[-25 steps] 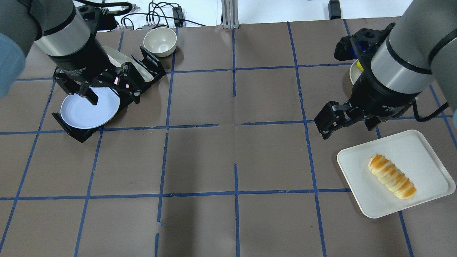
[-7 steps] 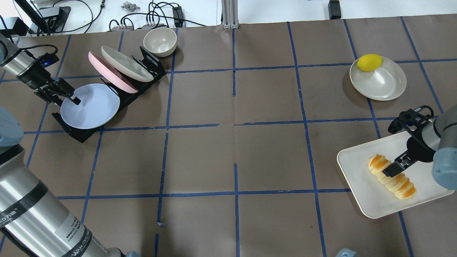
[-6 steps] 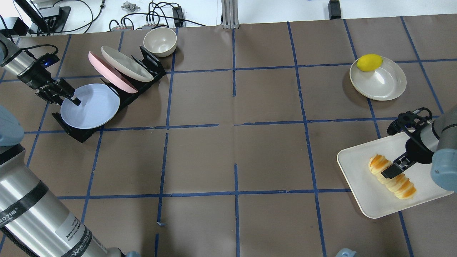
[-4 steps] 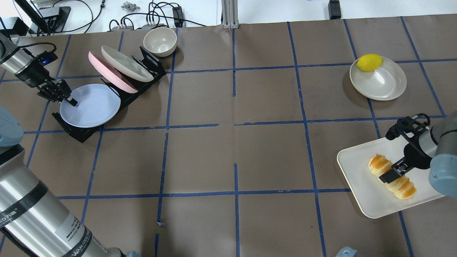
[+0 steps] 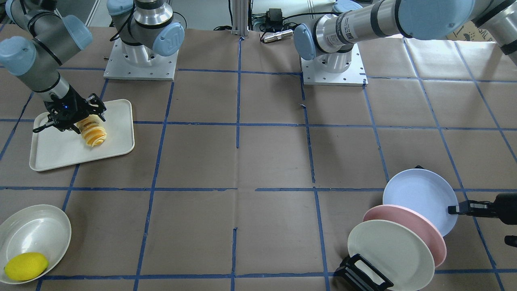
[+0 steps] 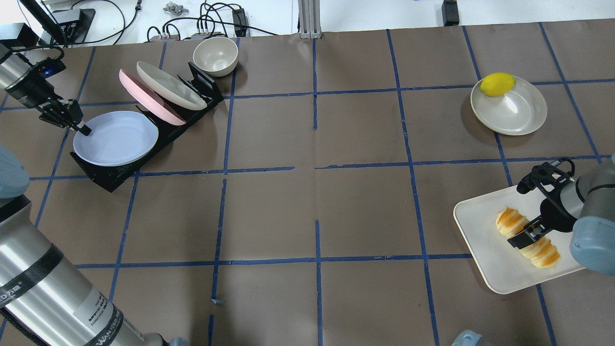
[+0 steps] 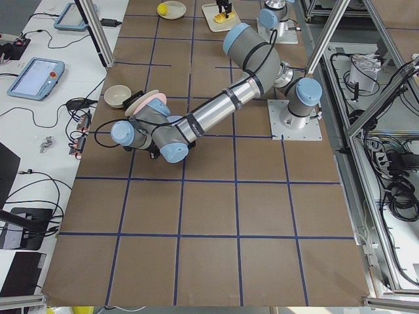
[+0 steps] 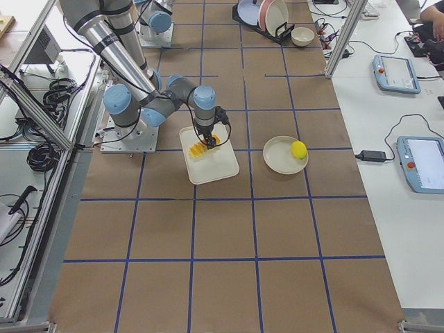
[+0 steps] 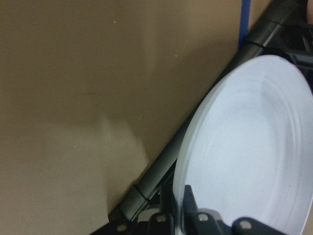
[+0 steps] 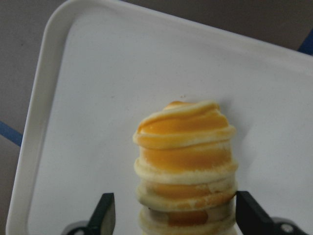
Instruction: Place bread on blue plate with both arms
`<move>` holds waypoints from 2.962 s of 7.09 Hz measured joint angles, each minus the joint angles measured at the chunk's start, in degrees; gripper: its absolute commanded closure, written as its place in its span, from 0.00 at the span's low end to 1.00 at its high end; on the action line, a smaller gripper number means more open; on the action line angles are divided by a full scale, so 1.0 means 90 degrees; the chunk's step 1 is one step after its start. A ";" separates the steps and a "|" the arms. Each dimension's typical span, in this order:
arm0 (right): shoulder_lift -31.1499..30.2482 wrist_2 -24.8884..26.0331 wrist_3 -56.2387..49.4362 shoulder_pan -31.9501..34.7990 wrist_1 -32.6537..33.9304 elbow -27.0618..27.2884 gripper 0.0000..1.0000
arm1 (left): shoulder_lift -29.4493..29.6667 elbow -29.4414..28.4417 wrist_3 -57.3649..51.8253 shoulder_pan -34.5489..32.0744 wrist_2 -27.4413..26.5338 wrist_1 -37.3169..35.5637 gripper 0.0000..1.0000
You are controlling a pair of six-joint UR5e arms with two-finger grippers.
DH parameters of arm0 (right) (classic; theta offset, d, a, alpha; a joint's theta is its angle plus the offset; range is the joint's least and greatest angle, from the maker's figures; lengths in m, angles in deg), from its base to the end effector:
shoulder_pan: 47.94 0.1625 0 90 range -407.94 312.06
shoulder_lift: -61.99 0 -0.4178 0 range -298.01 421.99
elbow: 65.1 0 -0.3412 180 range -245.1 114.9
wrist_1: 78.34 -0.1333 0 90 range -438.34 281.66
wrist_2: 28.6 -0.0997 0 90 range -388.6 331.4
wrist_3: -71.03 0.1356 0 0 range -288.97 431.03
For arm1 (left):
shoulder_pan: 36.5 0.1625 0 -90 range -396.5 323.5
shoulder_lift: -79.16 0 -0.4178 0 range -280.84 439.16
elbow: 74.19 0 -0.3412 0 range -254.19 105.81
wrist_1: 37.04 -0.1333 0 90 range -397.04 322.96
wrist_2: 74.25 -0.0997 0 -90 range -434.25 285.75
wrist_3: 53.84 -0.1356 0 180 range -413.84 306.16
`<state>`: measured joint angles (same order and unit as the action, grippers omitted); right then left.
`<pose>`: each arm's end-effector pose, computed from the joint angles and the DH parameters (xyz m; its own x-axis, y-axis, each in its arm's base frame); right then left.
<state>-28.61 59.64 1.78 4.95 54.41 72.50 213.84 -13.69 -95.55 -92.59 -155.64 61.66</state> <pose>-0.0821 -0.3363 0.1882 -0.8446 -0.5294 -0.0802 -0.5309 0.8474 -0.0024 0.2407 -0.6334 0.2073 -0.9267 0.0556 0.3715 0.1426 0.9670 0.2111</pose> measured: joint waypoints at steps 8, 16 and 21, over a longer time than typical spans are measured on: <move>-0.0468 0.0286 0.1690 0.0171 -0.1511 -0.0711 0.87 | -0.1796 0.0523 0.0404 -0.0563 -0.0575 0.1425 0.98; -0.0750 0.0417 0.4986 0.2540 -0.5684 -0.4230 0.83 | -0.2741 0.3886 0.3422 -0.3989 0.1059 -0.2980 0.96; -0.1160 0.0423 0.6982 0.3962 -0.5970 -0.4263 0.83 | -0.1886 0.4322 0.3670 -0.4419 0.1276 -0.4961 0.01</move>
<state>-39.06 63.44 64.61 40.61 0.68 34.13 196.87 25.21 -62.52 -132.36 -144.15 17.01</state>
